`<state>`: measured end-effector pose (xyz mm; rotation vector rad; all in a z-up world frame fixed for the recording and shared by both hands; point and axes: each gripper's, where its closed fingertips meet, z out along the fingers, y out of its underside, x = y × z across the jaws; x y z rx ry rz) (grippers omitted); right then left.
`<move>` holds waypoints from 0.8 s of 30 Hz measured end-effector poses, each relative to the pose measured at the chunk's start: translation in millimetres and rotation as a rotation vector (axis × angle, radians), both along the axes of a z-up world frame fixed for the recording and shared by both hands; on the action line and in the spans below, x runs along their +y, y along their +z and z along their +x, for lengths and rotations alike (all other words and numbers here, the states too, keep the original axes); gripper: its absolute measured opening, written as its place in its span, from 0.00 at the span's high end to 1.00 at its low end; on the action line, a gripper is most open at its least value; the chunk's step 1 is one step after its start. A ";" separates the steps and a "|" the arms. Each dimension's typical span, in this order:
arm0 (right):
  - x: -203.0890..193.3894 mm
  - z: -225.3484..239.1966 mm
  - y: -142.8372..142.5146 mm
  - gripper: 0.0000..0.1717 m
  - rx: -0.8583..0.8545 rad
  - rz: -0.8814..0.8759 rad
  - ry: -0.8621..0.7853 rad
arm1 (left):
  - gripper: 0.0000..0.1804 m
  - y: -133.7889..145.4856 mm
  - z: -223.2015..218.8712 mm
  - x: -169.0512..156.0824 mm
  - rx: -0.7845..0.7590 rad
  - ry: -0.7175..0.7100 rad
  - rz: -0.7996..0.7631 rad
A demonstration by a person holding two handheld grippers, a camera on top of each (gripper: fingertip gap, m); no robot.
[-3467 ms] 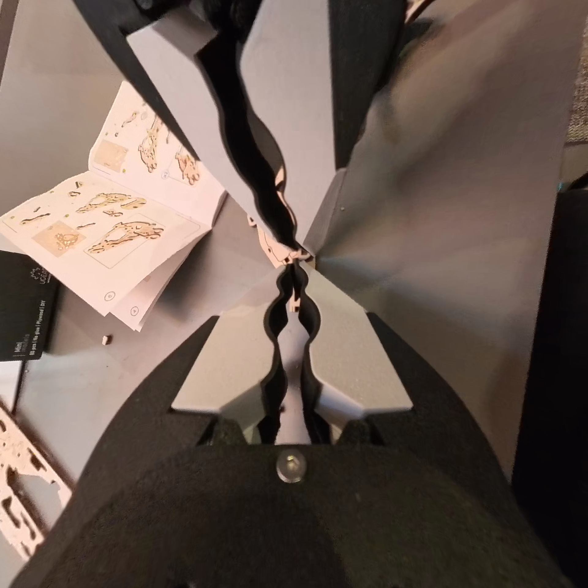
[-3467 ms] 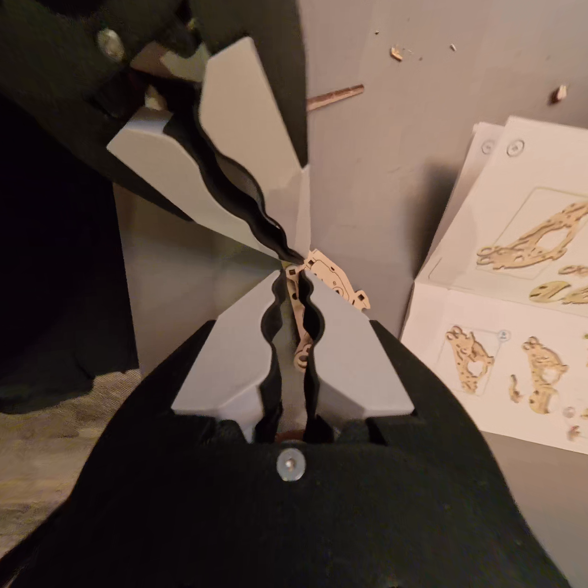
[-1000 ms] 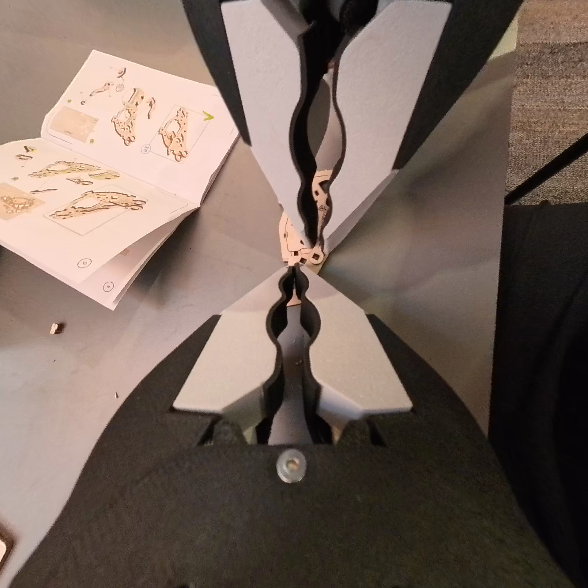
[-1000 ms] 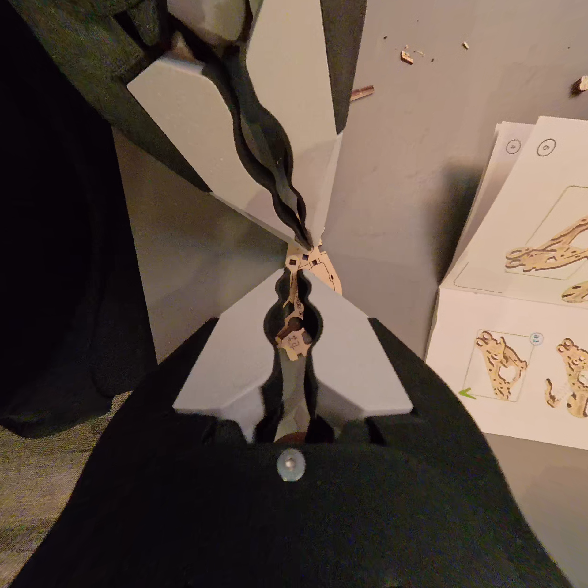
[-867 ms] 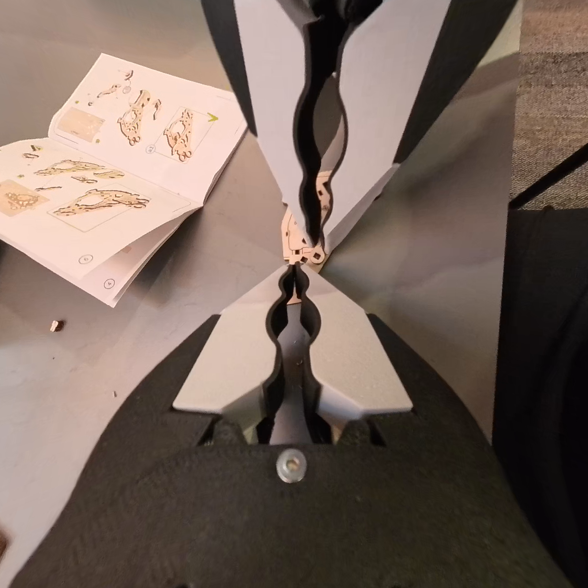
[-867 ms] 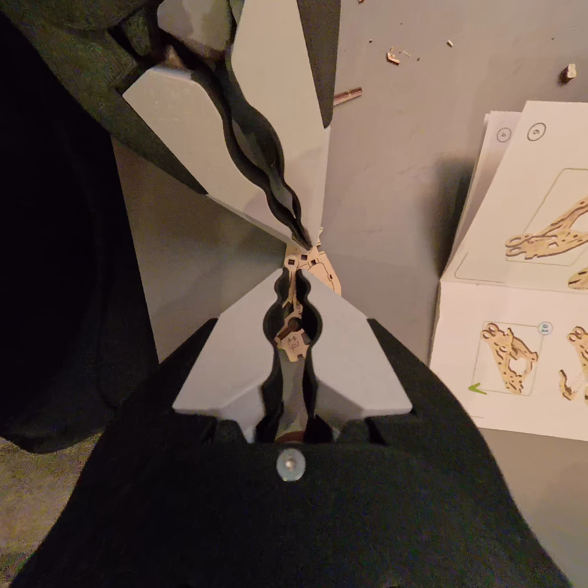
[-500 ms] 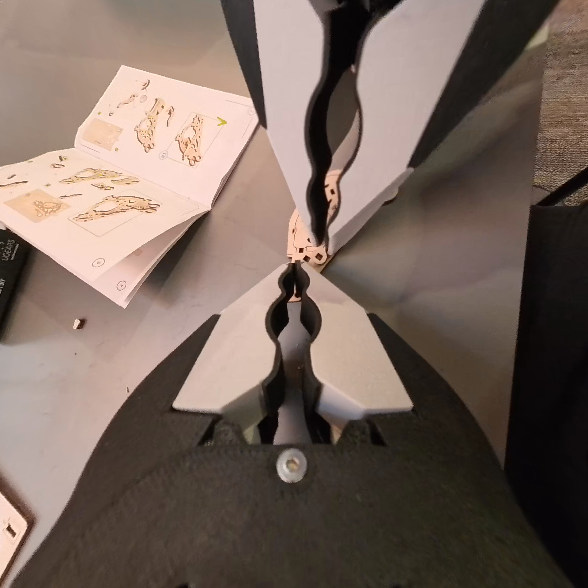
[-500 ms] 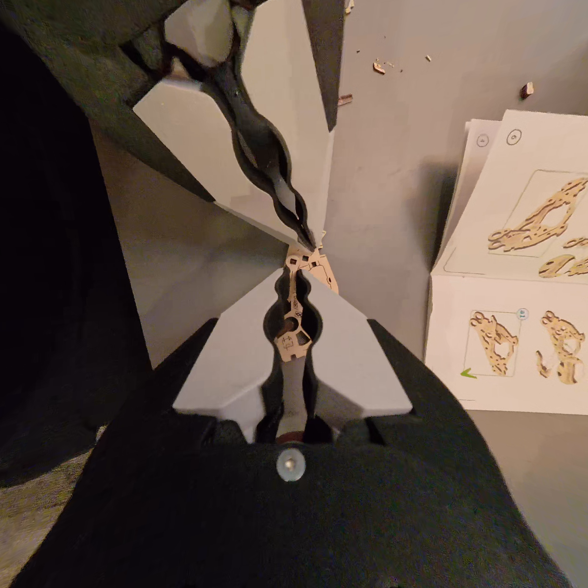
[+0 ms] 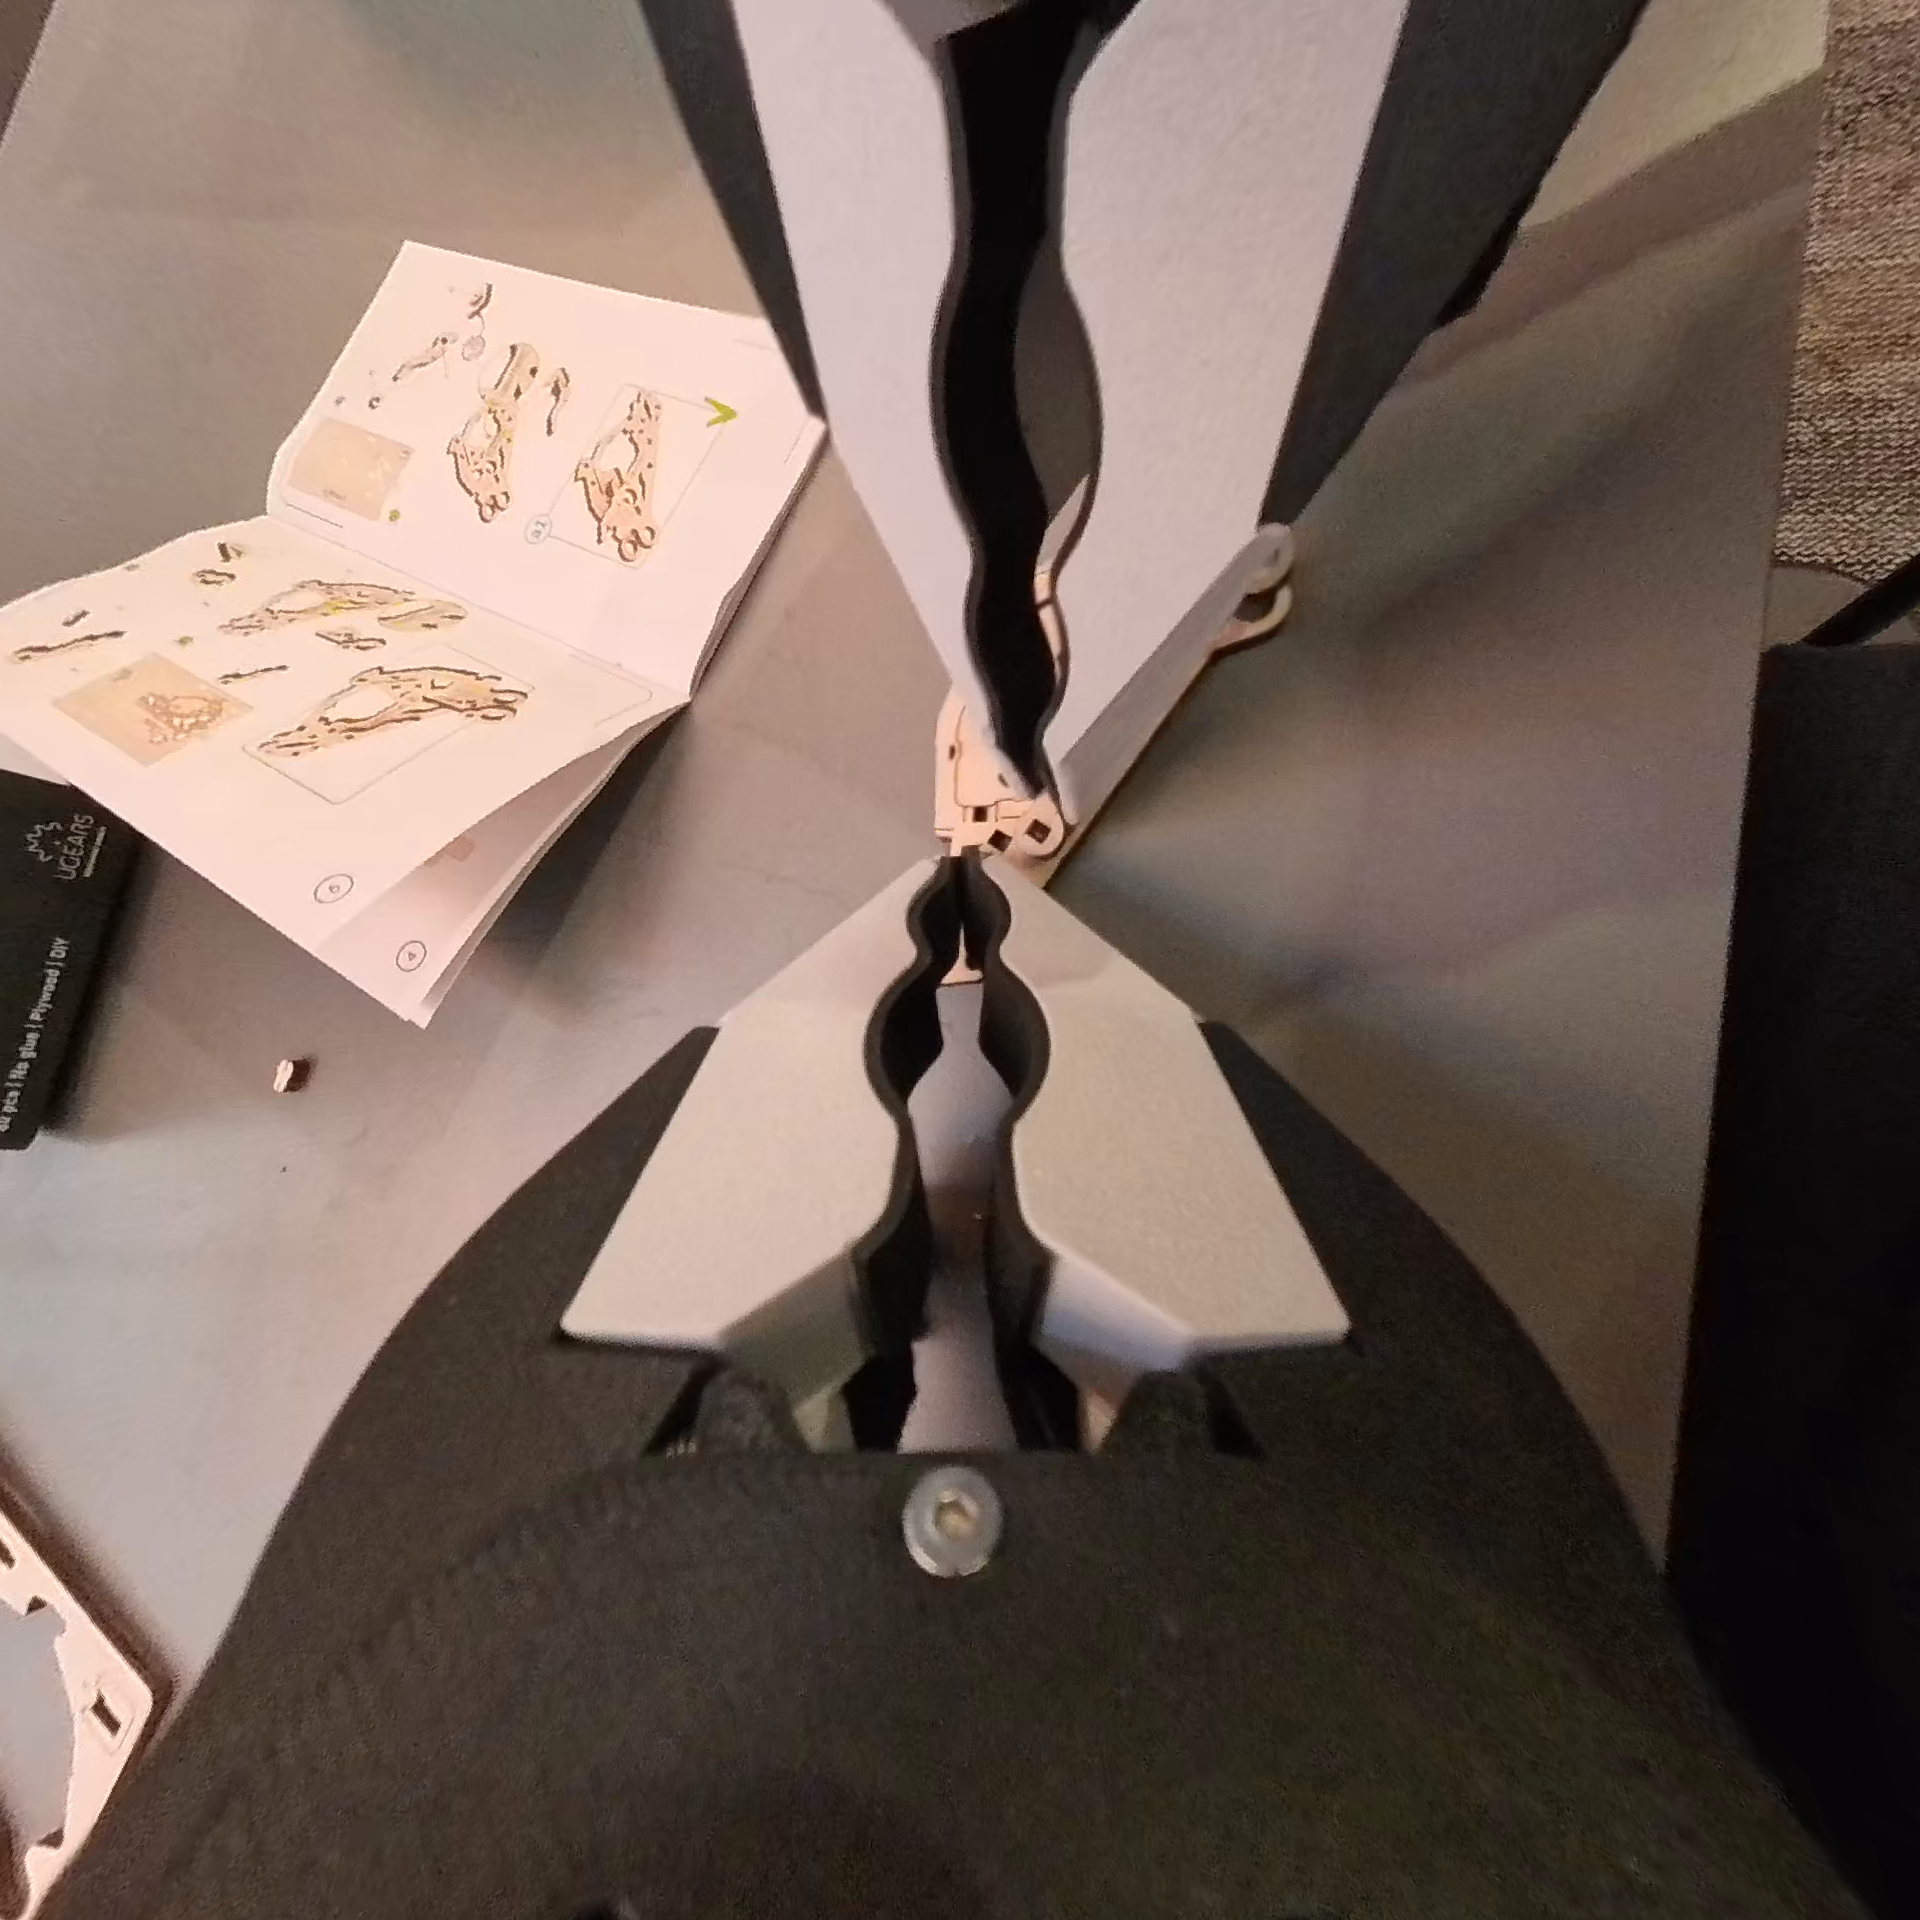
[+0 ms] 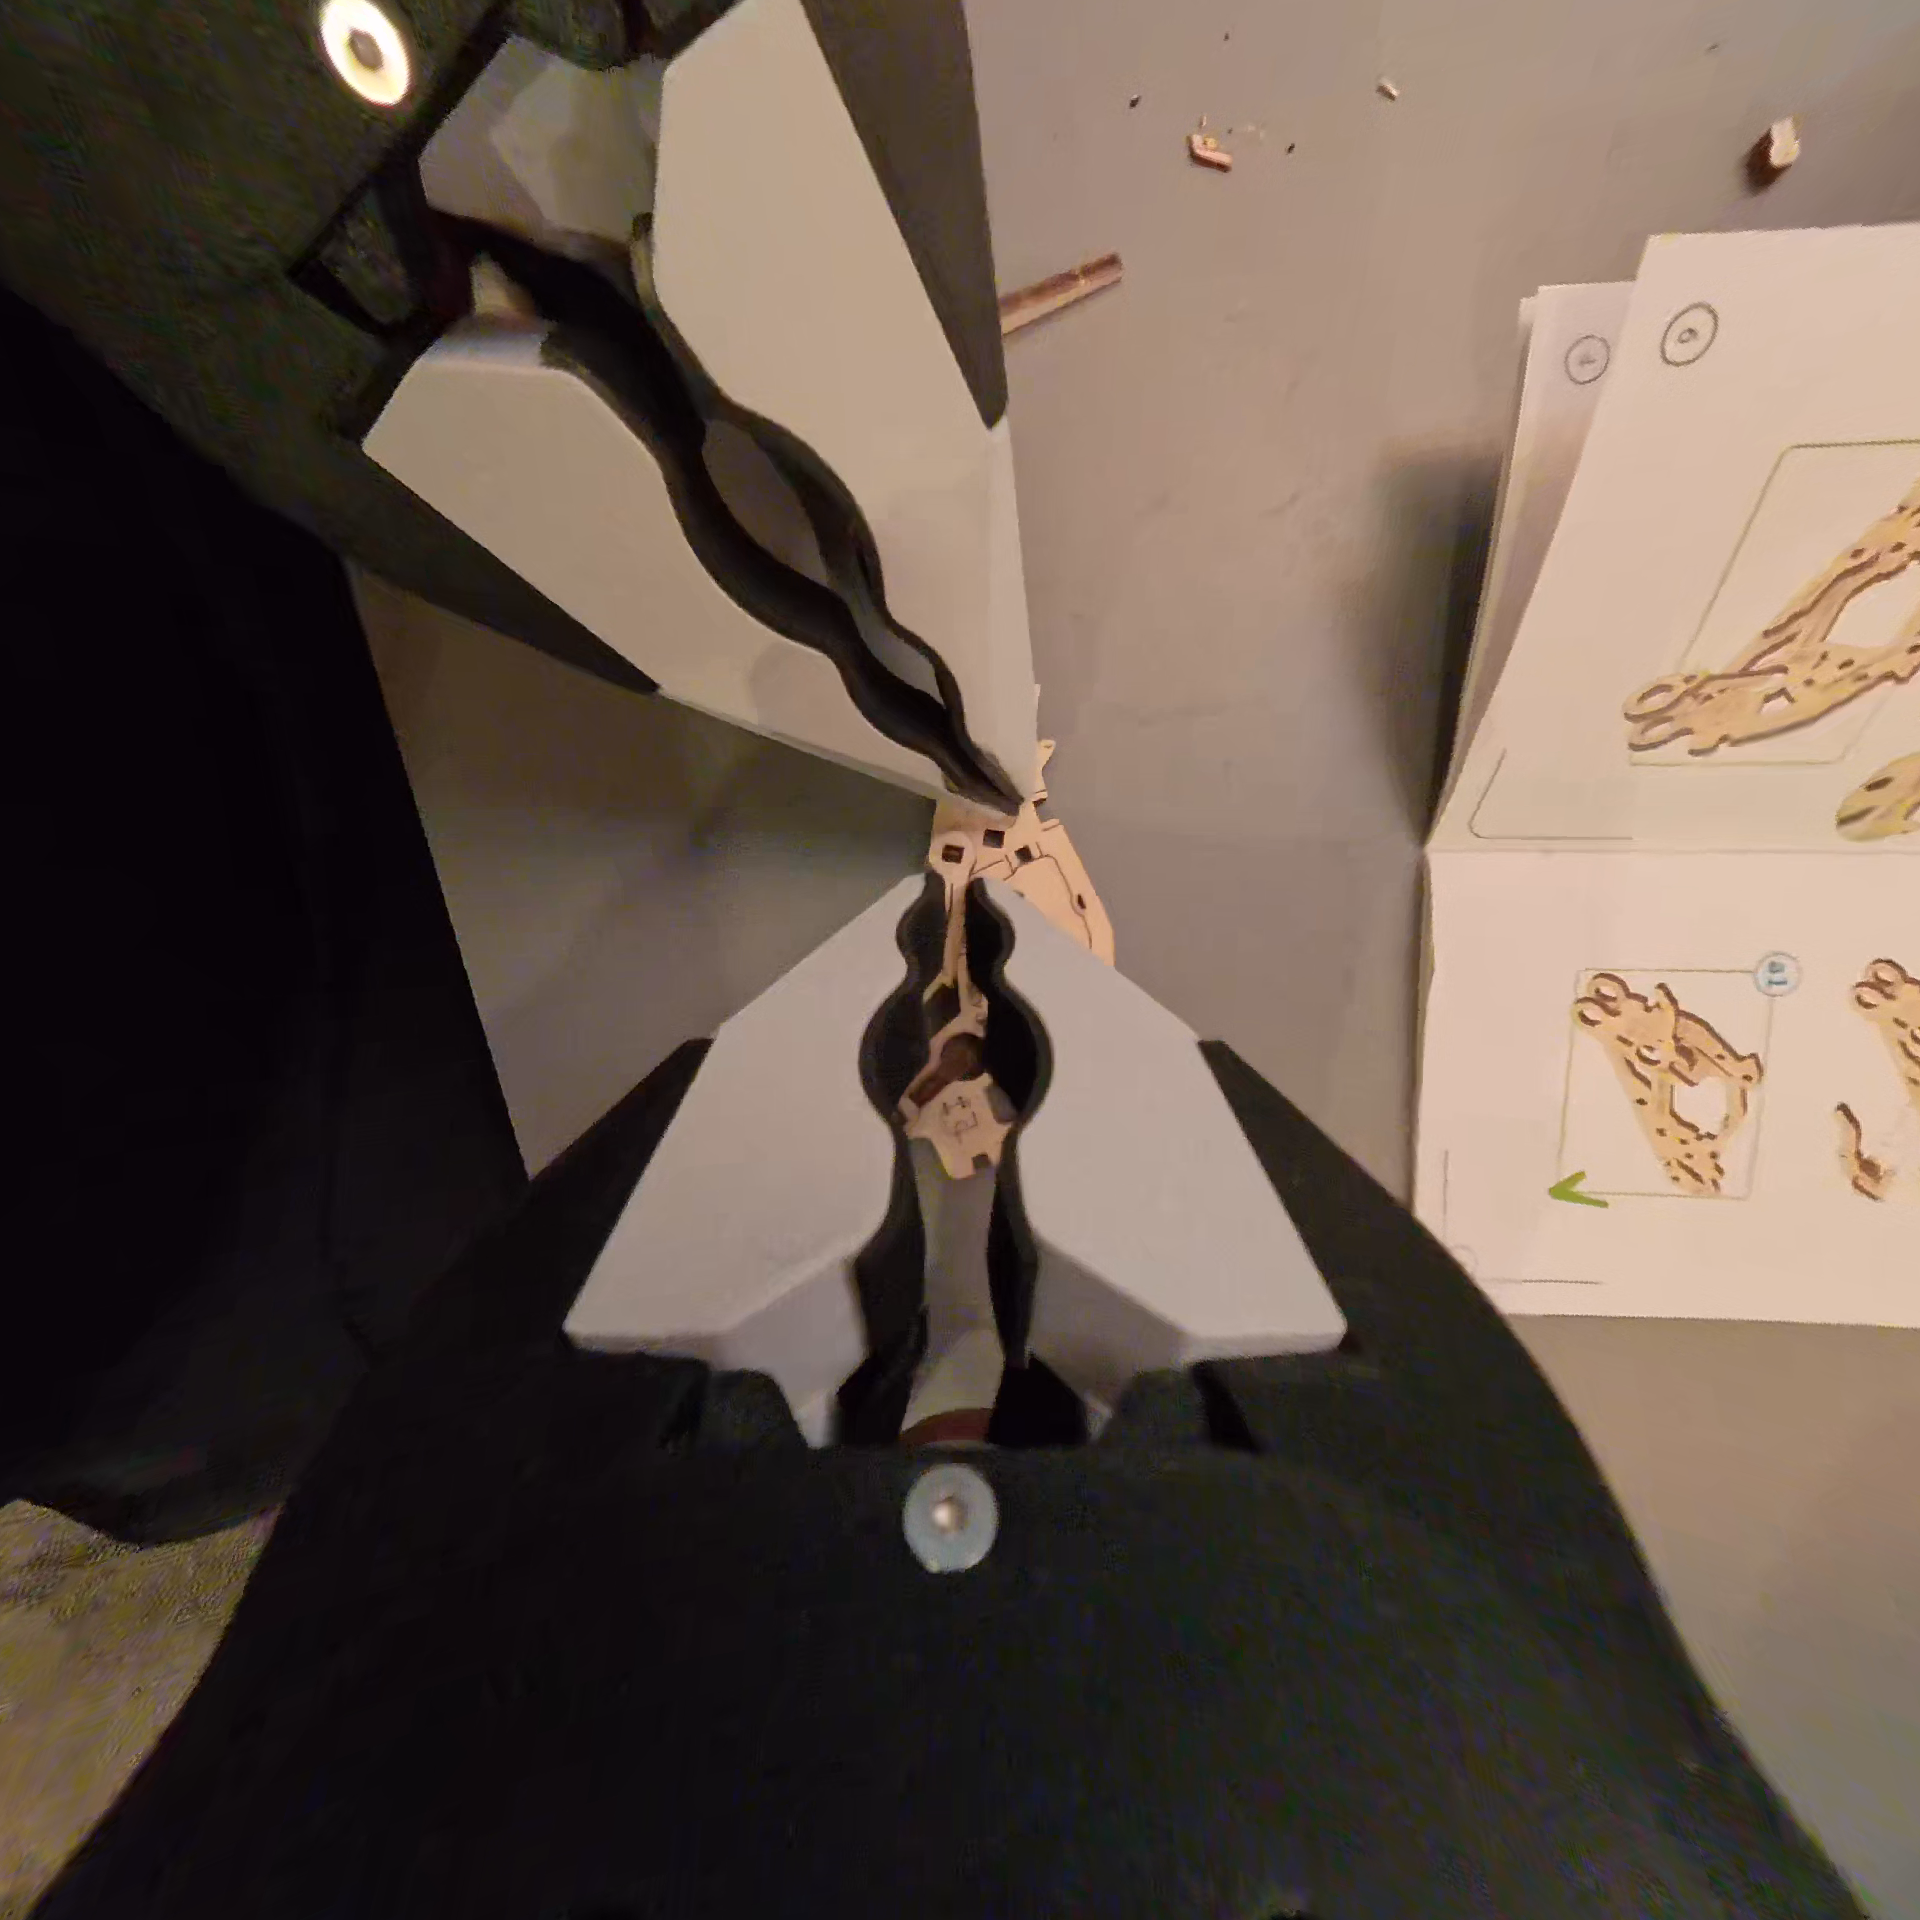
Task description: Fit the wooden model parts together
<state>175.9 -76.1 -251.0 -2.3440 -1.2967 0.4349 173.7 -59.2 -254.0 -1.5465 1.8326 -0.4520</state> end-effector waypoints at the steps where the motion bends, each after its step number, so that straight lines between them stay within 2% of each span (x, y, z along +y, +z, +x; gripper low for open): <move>1: -0.3 1.0 -0.4 0.99 0.001 0.017 -0.007 | 1.00 0.0 0.4 -0.1 0.000 -0.001 0.002; 10: 0.4 -4.1 -0.9 0.97 0.000 0.021 -0.002 | 1.00 0.3 1.7 -1.0 -0.005 -0.010 -0.019; 12: -0.3 -9.4 -0.3 0.91 0.017 0.005 0.010 | 1.00 0.3 1.8 -0.9 -0.008 -0.008 -0.021; 14: 4.0 -7.3 -2.5 0.96 -0.012 0.028 0.004 | 1.00 0.3 1.8 -1.0 -0.009 -0.006 -0.015; 24: 3.6 -7.2 -1.0 0.98 -0.015 0.099 -0.034 | 1.00 0.0 1.6 -0.4 -0.012 -0.017 0.022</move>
